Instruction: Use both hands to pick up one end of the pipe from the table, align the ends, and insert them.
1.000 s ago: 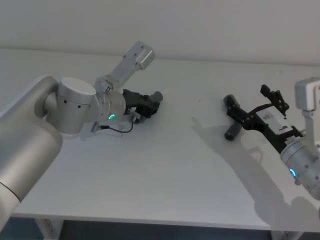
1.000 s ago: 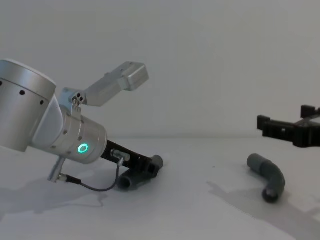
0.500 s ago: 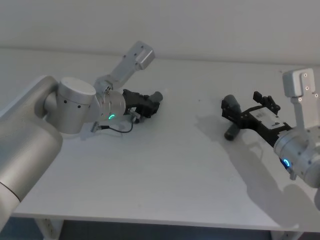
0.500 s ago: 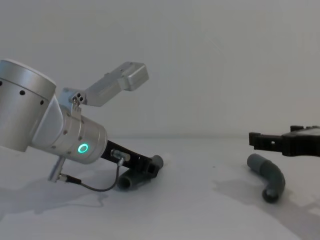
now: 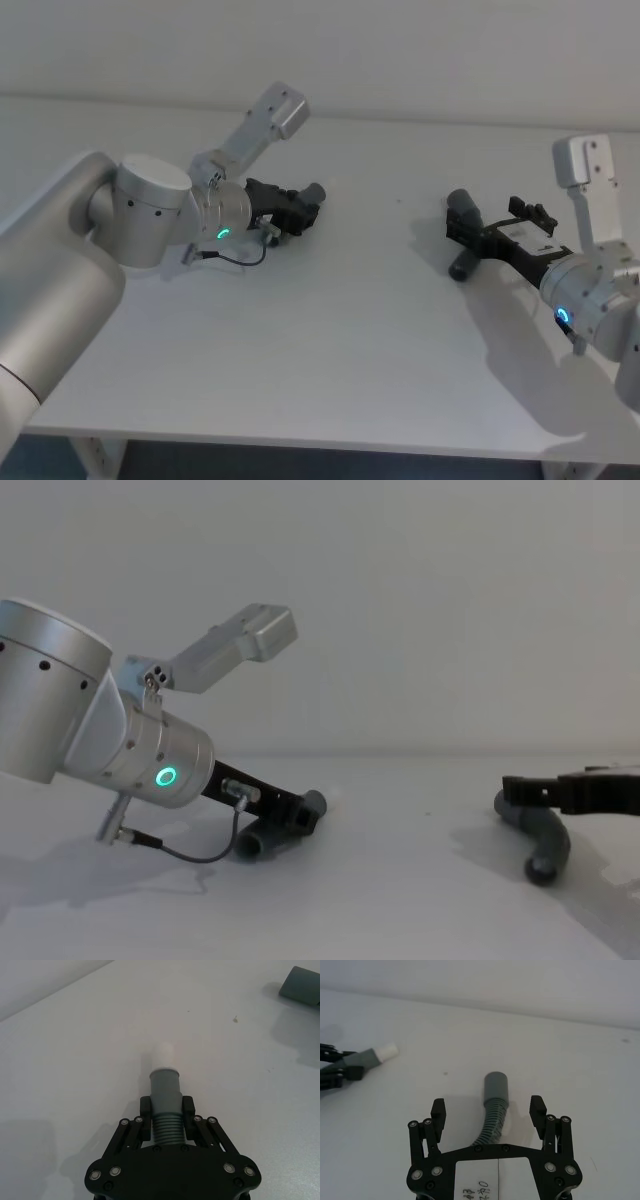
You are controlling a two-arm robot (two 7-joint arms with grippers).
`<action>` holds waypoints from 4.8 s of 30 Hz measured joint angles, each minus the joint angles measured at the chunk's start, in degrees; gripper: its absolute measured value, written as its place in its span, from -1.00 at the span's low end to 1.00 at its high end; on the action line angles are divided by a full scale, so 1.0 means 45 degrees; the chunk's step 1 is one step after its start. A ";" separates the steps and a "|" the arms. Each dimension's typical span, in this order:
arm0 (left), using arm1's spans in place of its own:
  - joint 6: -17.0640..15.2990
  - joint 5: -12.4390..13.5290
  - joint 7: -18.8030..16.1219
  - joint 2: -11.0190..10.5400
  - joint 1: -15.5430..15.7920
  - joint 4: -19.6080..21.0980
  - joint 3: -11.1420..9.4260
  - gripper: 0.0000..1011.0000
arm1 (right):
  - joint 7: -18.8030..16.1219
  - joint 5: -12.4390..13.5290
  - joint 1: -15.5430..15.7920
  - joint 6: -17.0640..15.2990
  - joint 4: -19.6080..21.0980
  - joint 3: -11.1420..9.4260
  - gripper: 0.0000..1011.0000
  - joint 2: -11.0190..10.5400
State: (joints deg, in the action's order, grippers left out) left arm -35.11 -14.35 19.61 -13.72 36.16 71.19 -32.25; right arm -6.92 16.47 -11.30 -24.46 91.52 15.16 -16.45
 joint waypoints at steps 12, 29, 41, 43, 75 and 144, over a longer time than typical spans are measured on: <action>0.0000 0.0000 0.0000 -0.0001 0.0000 0.0000 0.0001 -0.30 | 0.0251 -0.0235 -0.0393 -0.0585 -0.0739 0.0034 0.98 0.0273; 0.0000 0.0000 0.0000 -0.0001 -0.0001 0.0000 0.0000 -0.30 | 0.0119 -0.0603 -0.1006 -0.1382 -0.1380 0.0242 0.98 0.0260; 0.0000 0.0000 0.0000 -0.0001 -0.0001 0.0000 0.0000 -0.30 | 0.0006 -0.0720 -0.1222 -0.1632 -0.1554 0.0329 0.57 0.0213; -0.0002 0.0001 0.0000 -0.0001 -0.0001 0.0000 0.0000 -0.30 | 0.0000 -0.0730 -0.1234 -0.1644 -0.1568 0.0334 0.47 0.0209; -0.0012 0.0106 0.0136 0.0000 0.0156 0.0031 -0.0093 -0.30 | -0.0176 -0.0892 -0.1188 -0.1356 -0.1562 0.0366 -0.44 0.0092; 0.6319 0.0006 0.9427 -0.1064 0.4434 -0.2734 -0.3115 -0.30 | -0.6405 -0.2494 -0.0665 0.8568 -0.1420 0.1275 -0.44 -0.5209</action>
State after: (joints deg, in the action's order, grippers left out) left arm -6.67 -14.32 62.04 -18.51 56.11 58.89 -46.27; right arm -35.75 5.25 -14.29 14.10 85.14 20.89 -39.89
